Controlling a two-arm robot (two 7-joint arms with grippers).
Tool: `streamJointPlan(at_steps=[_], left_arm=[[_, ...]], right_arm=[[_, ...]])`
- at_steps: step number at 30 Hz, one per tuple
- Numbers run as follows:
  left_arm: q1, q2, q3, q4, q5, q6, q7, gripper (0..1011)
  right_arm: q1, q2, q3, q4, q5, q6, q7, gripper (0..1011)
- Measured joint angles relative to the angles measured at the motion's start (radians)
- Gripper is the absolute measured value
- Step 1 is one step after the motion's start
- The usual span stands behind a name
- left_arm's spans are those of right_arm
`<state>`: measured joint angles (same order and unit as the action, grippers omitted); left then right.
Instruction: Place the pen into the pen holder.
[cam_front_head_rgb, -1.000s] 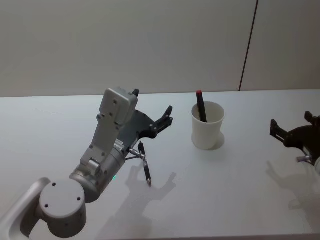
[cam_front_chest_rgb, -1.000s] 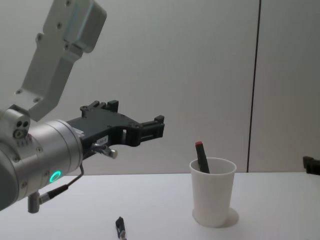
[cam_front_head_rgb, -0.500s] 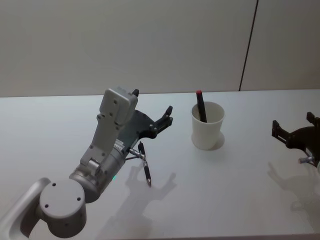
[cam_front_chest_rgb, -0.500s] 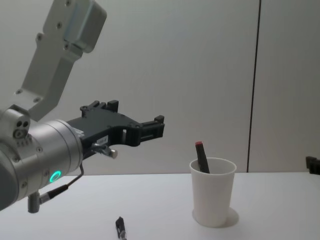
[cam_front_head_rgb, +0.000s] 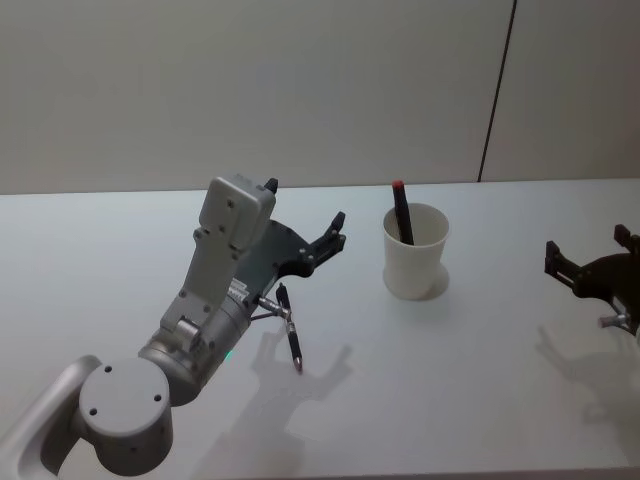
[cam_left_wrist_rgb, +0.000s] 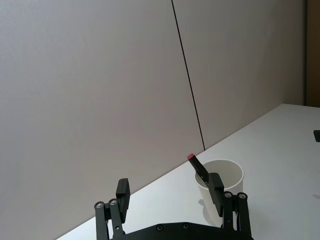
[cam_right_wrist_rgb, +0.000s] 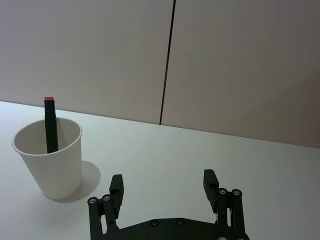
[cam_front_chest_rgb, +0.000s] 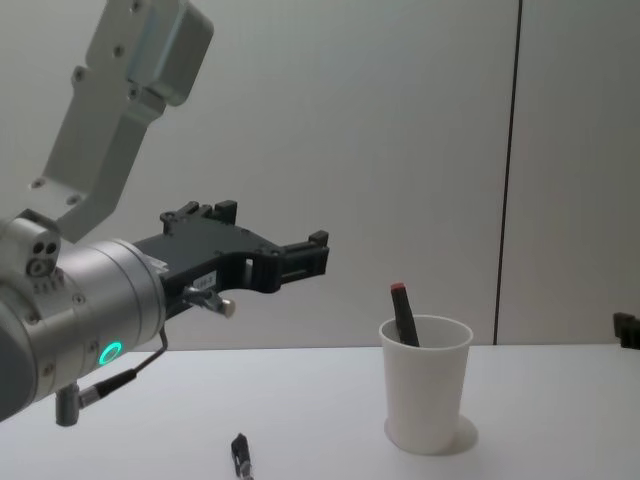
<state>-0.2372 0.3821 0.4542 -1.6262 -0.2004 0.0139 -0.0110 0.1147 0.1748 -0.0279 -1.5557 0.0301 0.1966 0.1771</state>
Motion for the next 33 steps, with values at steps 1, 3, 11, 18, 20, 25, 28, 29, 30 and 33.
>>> streamJointPlan(at_steps=[1,3,11,18,20,25,28,29,30,33], left_arm=[[0.0,0.0,0.0,0.0,0.0,0.0,0.0,1004],[0.0,0.0,0.0,0.0,0.0,0.0,0.0,1004],[0.001,-0.001,-0.002,-0.001,-0.003,0.024,0.0,1004],[0.005,-0.002,-0.008,-0.002,-0.036,0.062,0.004,1004],[0.008,-0.002,-0.011,-0.002,-0.051,0.073,0.006,1004],[0.015,-0.001,-0.017,-0.002,-0.093,0.102,0.015,1004],[0.021,-0.001,-0.021,-0.002,-0.12,0.119,0.023,1004],[0.024,-0.001,-0.022,-0.002,-0.136,0.129,0.029,1004],[0.026,-0.001,-0.023,-0.001,-0.143,0.134,0.031,1004],[0.033,-0.001,-0.026,0.0,-0.171,0.152,0.042,1004]], right_arm=[[0.0,0.0,0.0,0.0,0.0,0.0,0.0,1001],[0.0,0.0,0.0,0.0,0.0,0.0,0.0,1002],[-0.001,0.001,0.0,-0.001,0.0,0.001,0.001,1002],[-0.001,0.001,0.0,-0.002,0.0,0.001,0.001,1002],[-0.002,0.001,0.0,-0.002,0.0,0.001,0.001,1001],[-0.002,0.001,0.0,-0.002,0.0,0.001,0.001,1001],[-0.002,0.001,0.0,-0.002,0.0,0.001,0.001,1002],[-0.002,0.001,0.0,-0.002,0.0,0.001,0.001,1002],[-0.002,0.001,0.0,-0.002,0.0,0.001,0.001,1002],[-0.002,0.001,0.0,-0.002,0.0,0.001,0.001,1002]])
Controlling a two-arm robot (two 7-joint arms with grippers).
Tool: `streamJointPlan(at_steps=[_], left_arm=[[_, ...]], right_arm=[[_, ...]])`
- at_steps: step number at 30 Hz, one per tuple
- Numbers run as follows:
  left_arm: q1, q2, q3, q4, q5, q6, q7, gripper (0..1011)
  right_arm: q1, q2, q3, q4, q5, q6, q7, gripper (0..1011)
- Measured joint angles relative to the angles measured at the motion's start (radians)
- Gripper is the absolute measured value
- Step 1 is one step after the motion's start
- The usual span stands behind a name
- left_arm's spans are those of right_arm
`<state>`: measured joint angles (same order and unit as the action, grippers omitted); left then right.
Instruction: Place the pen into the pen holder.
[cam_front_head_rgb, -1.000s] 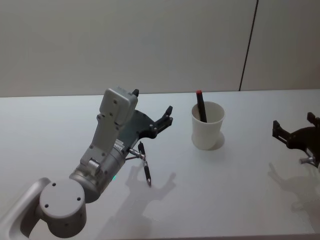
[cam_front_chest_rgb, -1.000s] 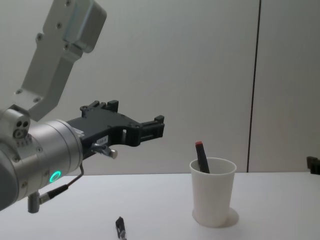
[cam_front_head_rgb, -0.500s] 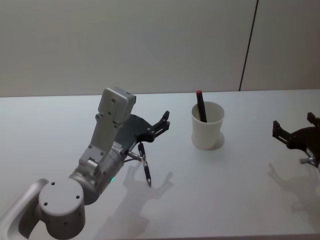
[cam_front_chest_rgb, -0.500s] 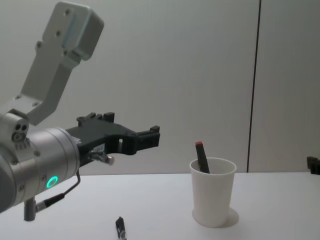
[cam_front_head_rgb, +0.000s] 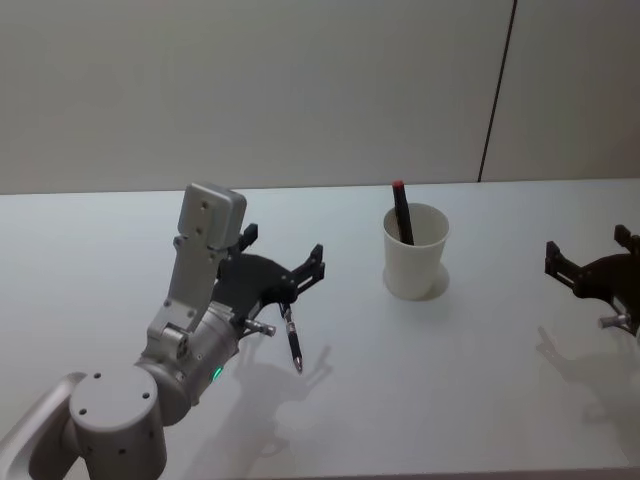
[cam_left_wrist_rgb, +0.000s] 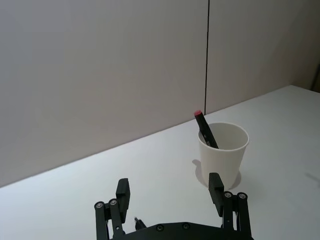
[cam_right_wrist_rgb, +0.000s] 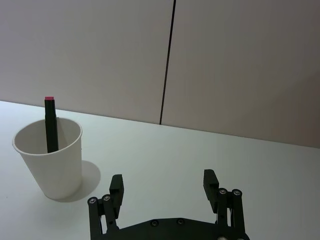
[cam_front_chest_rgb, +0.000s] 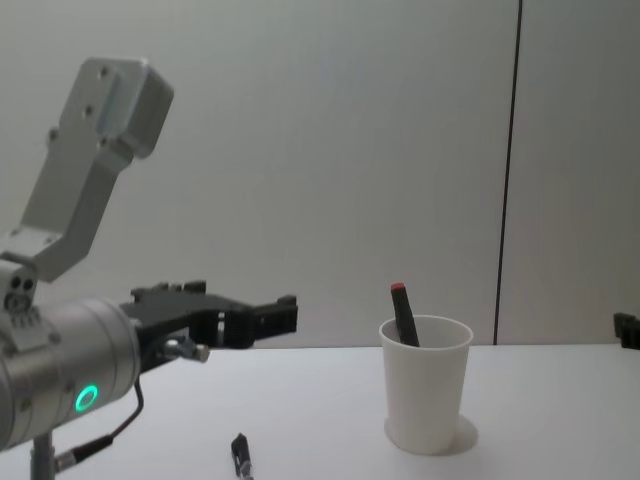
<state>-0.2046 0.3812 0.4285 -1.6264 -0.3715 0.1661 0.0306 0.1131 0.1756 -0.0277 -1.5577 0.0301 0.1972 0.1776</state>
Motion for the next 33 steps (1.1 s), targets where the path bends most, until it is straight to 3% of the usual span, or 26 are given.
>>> streamJointPlan(at_steps=[11,33], left_arm=[[0.011,-0.012,-0.004,0.018,-0.067,0.086,0.032,1004],[-0.047,-0.089,0.011,0.146,-0.091,0.215,0.033,1004]], right_arm=[[0.0,0.0,0.0,0.0,0.0,0.0,0.0,1002],[0.0,0.0,0.0,0.0,0.0,0.0,0.0,1002]])
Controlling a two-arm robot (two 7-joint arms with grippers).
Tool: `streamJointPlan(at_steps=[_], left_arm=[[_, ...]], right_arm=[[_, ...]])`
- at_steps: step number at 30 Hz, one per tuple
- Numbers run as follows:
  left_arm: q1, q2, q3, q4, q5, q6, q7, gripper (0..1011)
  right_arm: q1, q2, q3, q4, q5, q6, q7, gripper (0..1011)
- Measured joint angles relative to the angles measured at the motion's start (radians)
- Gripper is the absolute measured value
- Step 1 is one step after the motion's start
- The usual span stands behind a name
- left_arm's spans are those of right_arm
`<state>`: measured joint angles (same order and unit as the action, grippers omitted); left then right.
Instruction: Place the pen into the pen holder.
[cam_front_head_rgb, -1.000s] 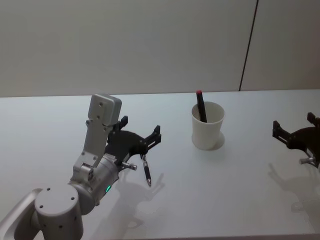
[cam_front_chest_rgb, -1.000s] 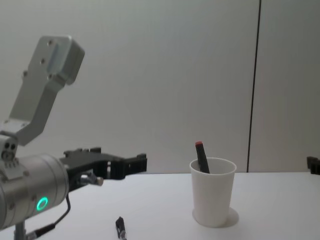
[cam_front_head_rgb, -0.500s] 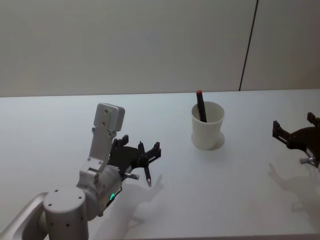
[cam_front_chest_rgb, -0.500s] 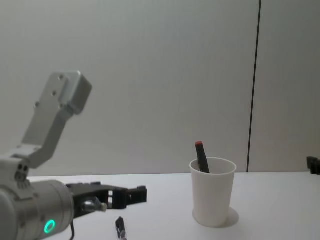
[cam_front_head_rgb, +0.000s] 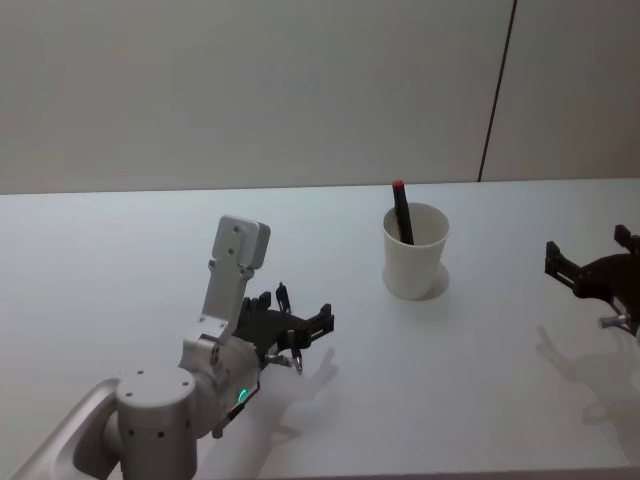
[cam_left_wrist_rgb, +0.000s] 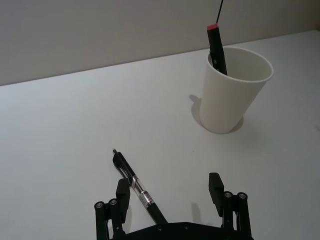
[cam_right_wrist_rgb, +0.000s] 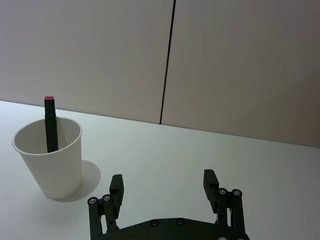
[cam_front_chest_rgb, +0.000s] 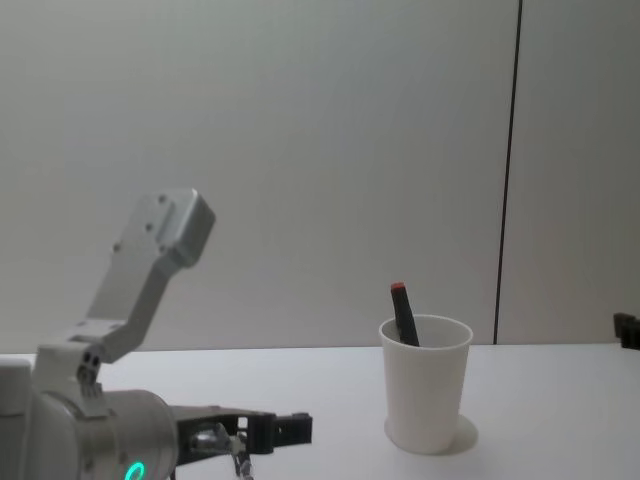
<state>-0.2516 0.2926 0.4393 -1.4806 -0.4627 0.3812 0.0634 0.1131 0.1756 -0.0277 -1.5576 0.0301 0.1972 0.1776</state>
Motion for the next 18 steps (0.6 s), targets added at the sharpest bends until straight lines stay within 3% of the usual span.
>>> streamJointPlan(at_steps=[18], left_arm=[[-0.045,-0.053,0.012,0.091,0.035,0.091,0.043,1004]], right_arm=[[0.0,0.0,0.0,0.0,0.0,0.0,0.0,1001]])
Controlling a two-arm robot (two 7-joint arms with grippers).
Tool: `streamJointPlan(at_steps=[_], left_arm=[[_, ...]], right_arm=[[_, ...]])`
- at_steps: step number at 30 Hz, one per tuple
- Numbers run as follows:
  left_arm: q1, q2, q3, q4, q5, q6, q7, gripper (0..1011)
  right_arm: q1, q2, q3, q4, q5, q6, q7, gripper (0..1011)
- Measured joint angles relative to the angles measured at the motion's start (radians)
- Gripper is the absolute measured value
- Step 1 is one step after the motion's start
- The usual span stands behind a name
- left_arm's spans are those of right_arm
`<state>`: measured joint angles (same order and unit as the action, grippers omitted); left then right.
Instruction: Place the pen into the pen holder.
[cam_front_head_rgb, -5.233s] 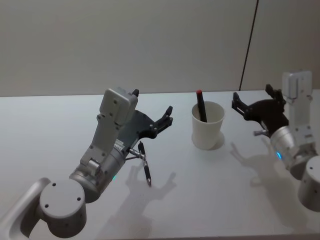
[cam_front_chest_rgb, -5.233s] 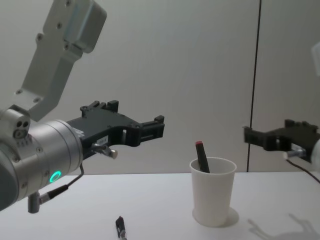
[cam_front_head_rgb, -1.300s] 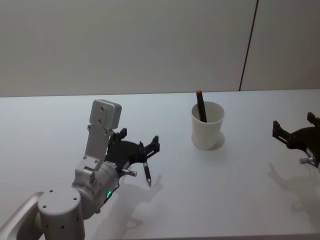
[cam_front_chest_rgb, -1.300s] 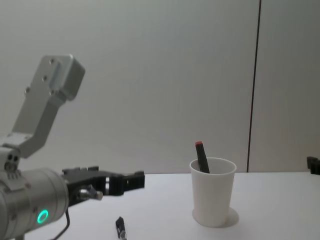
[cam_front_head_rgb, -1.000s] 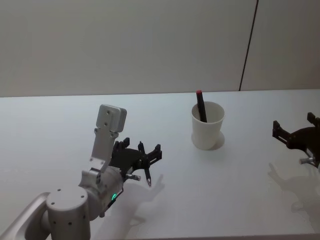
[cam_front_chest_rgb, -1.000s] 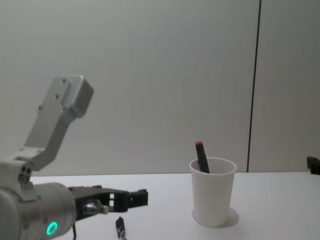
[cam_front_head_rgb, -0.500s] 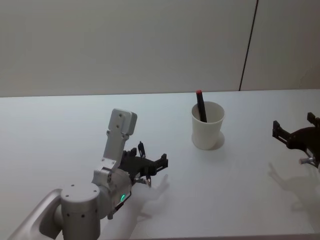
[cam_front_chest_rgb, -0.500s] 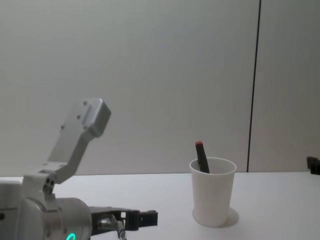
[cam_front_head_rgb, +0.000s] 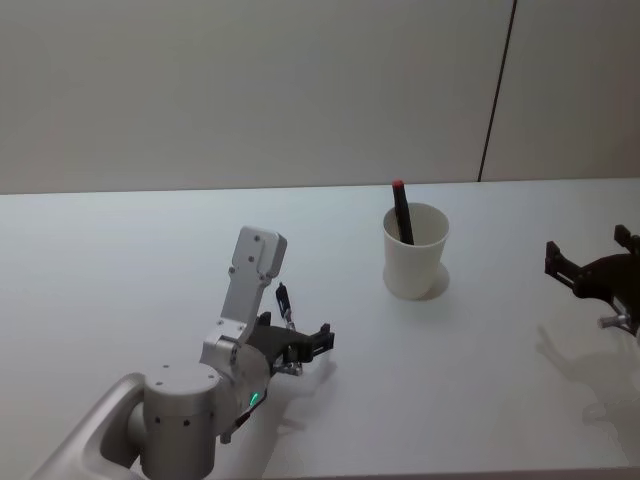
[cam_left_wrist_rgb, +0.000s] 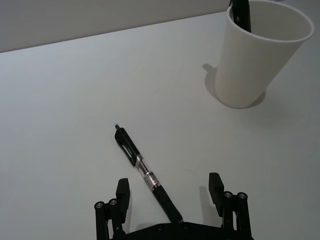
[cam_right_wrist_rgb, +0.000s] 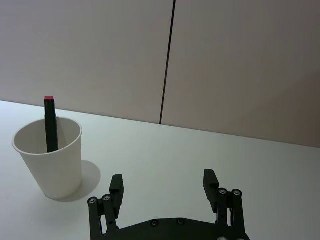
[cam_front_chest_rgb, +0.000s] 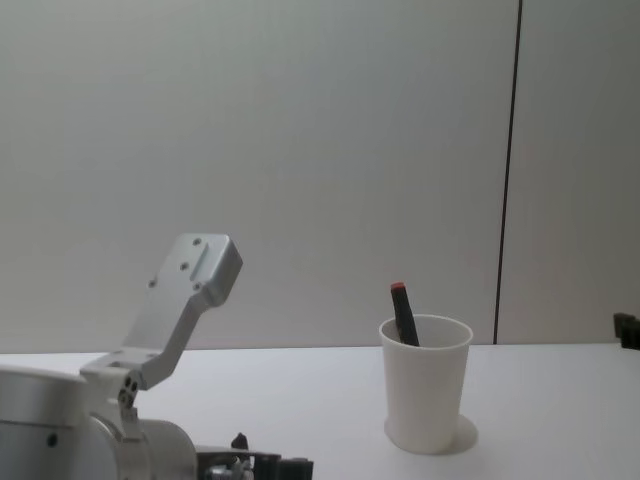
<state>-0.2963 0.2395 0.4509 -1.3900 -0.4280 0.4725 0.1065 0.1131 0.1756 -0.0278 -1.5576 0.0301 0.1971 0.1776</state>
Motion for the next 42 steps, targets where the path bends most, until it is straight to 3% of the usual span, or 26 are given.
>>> streamJointPlan(at_steps=[25,34,42], left_arm=[[-0.045,-0.037,-0.009,0.103,0.05,0.022,0.025,996],[-0.057,-0.045,-0.012,0.127,0.065,0.026,0.014,809],[-0.063,-0.052,-0.014,0.14,0.072,0.03,0.007,530]], right_arm=[[0.0,0.0,0.0,0.0,0.0,0.0,0.0,1002],[0.0,0.0,0.0,0.0,0.0,0.0,0.0,1002],[0.0,0.0,0.0,0.0,0.0,0.0,0.0,1002]])
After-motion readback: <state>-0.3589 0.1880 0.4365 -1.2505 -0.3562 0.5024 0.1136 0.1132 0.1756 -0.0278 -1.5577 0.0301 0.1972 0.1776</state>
